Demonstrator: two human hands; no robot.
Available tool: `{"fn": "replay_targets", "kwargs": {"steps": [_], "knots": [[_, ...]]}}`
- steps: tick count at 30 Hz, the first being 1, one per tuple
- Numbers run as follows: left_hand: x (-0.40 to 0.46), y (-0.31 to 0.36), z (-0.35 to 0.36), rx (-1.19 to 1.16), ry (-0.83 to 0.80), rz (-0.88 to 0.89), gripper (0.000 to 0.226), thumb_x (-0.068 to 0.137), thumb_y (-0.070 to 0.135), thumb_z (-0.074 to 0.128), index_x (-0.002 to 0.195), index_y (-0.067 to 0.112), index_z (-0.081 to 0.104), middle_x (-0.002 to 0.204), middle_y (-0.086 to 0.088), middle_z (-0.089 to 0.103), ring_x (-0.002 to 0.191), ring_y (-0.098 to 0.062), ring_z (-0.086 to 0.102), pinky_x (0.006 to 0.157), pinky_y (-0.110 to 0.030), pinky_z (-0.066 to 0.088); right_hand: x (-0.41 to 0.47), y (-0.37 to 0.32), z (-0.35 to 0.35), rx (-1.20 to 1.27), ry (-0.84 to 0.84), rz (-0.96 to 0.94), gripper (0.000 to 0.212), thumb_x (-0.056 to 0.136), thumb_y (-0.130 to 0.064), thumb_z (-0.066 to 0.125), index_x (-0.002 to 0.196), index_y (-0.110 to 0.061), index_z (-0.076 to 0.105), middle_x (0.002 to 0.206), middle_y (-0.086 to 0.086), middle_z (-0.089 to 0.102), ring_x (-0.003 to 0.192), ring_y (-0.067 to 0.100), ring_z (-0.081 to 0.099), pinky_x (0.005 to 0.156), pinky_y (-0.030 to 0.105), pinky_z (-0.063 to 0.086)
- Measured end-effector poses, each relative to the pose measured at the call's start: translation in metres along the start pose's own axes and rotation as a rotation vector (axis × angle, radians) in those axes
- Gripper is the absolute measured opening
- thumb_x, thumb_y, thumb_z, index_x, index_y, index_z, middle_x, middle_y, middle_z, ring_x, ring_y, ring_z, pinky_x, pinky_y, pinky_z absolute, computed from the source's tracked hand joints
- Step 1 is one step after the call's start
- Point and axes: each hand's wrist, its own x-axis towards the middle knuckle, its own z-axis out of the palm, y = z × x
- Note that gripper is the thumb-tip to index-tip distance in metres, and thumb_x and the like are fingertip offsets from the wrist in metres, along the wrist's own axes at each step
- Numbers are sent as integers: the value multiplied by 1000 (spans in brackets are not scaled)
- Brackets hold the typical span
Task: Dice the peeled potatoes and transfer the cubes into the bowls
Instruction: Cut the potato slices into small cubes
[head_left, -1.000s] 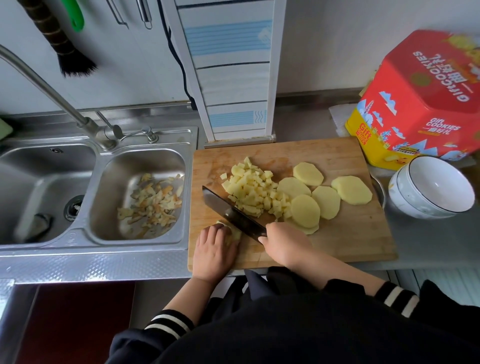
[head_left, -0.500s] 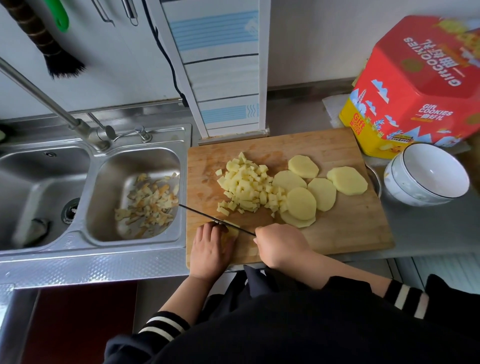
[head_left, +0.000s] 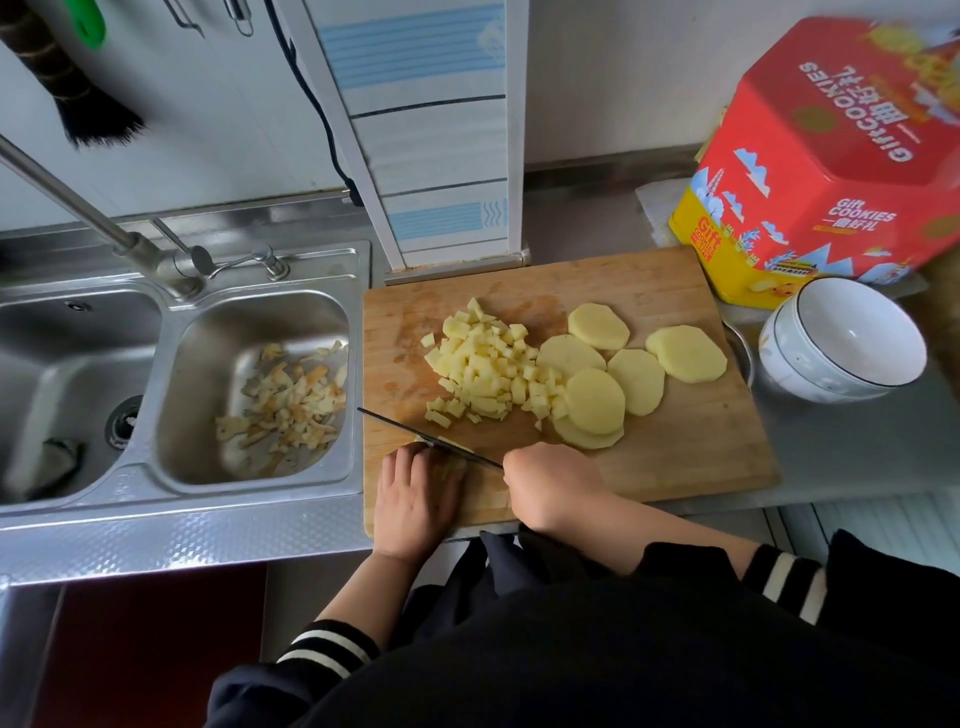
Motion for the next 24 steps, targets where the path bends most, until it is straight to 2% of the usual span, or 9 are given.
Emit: {"fn": "replay_targets", "kwargs": {"steps": [2,4,8,14,20,24], "knots": [[0,0,0,-8,-5,0,42,92,36,57,100,-4,62,94,-18,58,83,-33,50,75,-39,40,3,1,2,7,-4,18,19,94,-3,46,80,-12,53,67,2,49,71,27,55,59,32,40],[0,0,-1,-12,-2,7,40,92,36,57,101,-3,60,94,-18,57,83,-33,49,75,-39,41,5,3,1,23,9,29,19,97,-8,47,79,-13,53,68,2,52,72,27,57,59,32,42],[1,2,-3,-25,17,25,33,90,34,59,102,4,55,95,-17,57,85,-32,48,75,-38,41,2,10,2,114,39,30,25,102,-26,44,98,-10,61,91,7,64,87,28,63,69,36,49],[-3,4,-5,14,29,33,35,90,36,60,99,2,58,100,-17,57,87,-30,48,77,-36,41,-10,14,-2,88,117,-7,31,104,-35,36,97,-13,57,71,-3,45,75,22,53,63,32,40],[-7,4,-11,3,0,27,26,90,32,57,94,7,61,93,-13,57,82,-30,46,74,-35,39,-19,4,-4,45,79,-47,32,105,-33,36,104,-12,59,97,8,64,90,30,61,64,32,35],[-5,0,-12,-5,-43,31,25,88,30,54,92,7,63,91,-12,57,80,-30,47,71,-35,37,-20,2,-5,35,56,-46,30,105,-29,36,108,-11,60,104,10,65,96,32,61,65,31,33]]}}
